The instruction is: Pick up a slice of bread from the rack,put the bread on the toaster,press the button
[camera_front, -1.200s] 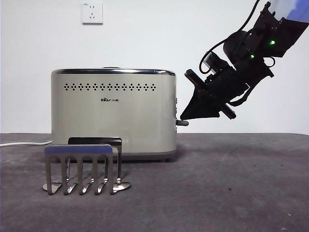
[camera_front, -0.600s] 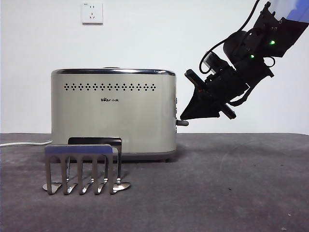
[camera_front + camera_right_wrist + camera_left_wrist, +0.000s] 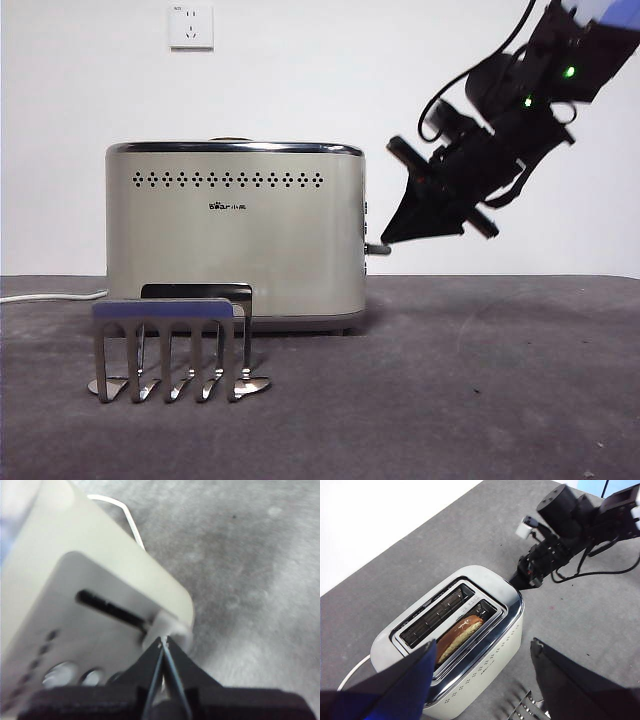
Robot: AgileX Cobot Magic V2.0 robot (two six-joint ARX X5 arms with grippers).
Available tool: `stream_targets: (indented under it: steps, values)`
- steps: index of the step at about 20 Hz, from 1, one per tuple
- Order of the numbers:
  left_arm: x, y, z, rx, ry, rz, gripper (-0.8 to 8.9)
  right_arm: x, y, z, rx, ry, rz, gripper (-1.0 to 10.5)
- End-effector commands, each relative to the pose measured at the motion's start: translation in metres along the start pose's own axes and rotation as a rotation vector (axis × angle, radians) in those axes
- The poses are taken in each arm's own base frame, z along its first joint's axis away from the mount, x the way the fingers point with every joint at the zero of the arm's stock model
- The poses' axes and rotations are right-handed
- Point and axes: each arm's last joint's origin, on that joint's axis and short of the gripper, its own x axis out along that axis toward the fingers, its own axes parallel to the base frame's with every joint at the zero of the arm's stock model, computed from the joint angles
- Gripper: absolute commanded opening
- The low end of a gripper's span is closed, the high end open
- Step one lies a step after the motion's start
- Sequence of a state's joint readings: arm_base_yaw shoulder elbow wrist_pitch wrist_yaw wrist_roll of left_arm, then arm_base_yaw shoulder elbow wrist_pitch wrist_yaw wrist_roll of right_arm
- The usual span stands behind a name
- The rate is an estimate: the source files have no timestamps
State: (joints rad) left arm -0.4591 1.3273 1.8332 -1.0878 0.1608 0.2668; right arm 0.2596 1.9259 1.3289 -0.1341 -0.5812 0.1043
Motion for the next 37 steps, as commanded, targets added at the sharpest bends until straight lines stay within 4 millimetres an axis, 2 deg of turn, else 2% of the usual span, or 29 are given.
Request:
stream_targets:
  steps: [1,4,7,9,13,20,21,23,24,37]
  values:
    - [0.001,0.000,-0.001,-0.010,0.004,-0.001,3.19,-0.027,0.017,0.014,-0.058,-0.069,-0.003,-0.1]
    - [0.001,0.000,-0.001,-0.010,0.005,-0.001,3.18,-0.072,0.049,0.033,-0.119,-0.163,0.005,-0.1]
    - [0.001,0.000,-0.003,-0.013,0.022,-0.006,3.14,-0.119,0.081,0.037,-0.144,-0.190,0.009,-0.1]
    - [0.001,-0.001,-0.004,-0.016,0.038,-0.011,3.14,-0.146,0.098,0.030,-0.146,-0.153,0.005,-0.1]
    - [0.001,-0.002,-0.009,-0.025,0.093,-0.025,3.14,-0.194,0.127,0.000,-0.170,-0.012,-0.006,-0.1]
    - [0.000,-0.004,-0.016,-0.036,0.160,-0.045,3.09,-0.230,0.148,-0.031,-0.169,0.129,-0.004,-0.1]
    - [0.000,-0.005,-0.017,-0.038,0.171,-0.048,2.81,-0.233,0.149,-0.033,-0.169,0.128,-0.004,-0.1]
    - [-0.001,-0.005,-0.019,-0.035,0.193,-0.056,0.48,-0.235,0.151,-0.033,-0.175,0.120,-0.006,0.0]
    - [-0.001,-0.005,-0.019,-0.036,0.198,-0.057,-0.14,-0.235,0.151,-0.033,-0.175,0.120,-0.006,0.0]
    - [-0.001,-0.006,-0.020,-0.041,0.206,-0.056,-0.03,-0.235,0.151,-0.033,-0.172,0.120,-0.011,0.0]
